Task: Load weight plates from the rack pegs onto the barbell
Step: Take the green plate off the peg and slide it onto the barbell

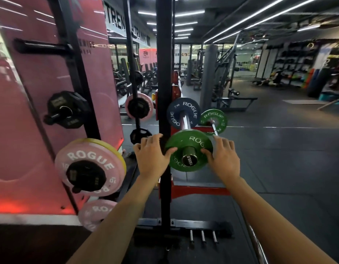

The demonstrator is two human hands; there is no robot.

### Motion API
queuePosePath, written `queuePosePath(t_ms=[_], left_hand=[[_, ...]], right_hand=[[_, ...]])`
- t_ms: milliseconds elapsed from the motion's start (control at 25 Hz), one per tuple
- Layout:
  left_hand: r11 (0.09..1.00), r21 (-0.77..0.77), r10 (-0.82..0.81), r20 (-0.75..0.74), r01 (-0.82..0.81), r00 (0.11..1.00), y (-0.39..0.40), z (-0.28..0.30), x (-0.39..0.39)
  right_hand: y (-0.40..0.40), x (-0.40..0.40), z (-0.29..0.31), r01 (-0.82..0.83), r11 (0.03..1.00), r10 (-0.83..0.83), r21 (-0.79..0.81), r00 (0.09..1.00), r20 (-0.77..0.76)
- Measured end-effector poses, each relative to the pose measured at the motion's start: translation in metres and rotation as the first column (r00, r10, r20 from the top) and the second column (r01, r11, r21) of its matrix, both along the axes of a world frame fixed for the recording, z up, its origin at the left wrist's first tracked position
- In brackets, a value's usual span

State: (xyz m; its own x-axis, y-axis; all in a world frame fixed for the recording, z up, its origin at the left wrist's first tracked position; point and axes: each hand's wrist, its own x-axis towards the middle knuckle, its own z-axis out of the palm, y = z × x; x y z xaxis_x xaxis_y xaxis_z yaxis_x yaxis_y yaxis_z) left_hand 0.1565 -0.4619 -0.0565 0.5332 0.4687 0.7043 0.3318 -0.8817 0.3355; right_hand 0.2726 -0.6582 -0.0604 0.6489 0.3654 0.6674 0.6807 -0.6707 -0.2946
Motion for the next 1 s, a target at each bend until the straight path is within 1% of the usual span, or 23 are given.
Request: queuePosePath(t_ms=[120, 240, 320, 440, 560, 760, 880, 1000], left_hand=[[0.998, -0.051, 0.023, 0.024, -0.021, 0.999, 0.01, -0.003, 0.02], [0.995, -0.098, 0.032, 0.036, -0.028, 0.999, 0.024, -0.008, 0.048], [0.993, -0.113, 0.025, 0.045, -0.02, 0.999, 0.039, -0.012, 0.073], [0.992, -0.123, 0.009, 0.06, -0.002, 0.998, 0.066, -0.014, 0.114], [0.99, -0.142, 0.01, 0.053, -0.002, 0.999, 0.092, -0.012, 0.156], [0.988, -0.15, -0.027, 0.019, 0.029, 0.999, 0.142, -0.01, 0.231], [0.992, -0.124, 0.005, 0.003, -0.005, 1.0, 0.161, -0.01, 0.267], [0.995, -0.082, 0.048, 0.014, -0.047, 0.999, 0.174, -0.009, 0.295]], right_hand=[[0.01, 0.021, 0.0, -0.007, 1.0, 0.008, 0.028, 1.0, -0.017], [0.023, 0.048, 0.001, 0.008, 1.0, -0.007, 0.024, 1.0, -0.025], [0.037, 0.071, 0.002, 0.026, 0.999, -0.025, 0.03, 0.999, -0.044], [0.06, 0.11, 0.003, 0.031, 0.999, -0.029, 0.04, 0.999, -0.029], [0.084, 0.153, 0.008, 0.05, 0.999, -0.05, 0.008, 0.998, -0.033], [0.126, 0.226, 0.011, 0.103, 0.994, -0.105, -0.035, 0.993, -0.048], [0.148, 0.261, 0.01, 0.122, 0.992, -0.123, -0.027, 0.989, -0.076], [0.166, 0.288, 0.007, 0.089, 0.996, -0.09, -0.026, 0.995, -0.037]])
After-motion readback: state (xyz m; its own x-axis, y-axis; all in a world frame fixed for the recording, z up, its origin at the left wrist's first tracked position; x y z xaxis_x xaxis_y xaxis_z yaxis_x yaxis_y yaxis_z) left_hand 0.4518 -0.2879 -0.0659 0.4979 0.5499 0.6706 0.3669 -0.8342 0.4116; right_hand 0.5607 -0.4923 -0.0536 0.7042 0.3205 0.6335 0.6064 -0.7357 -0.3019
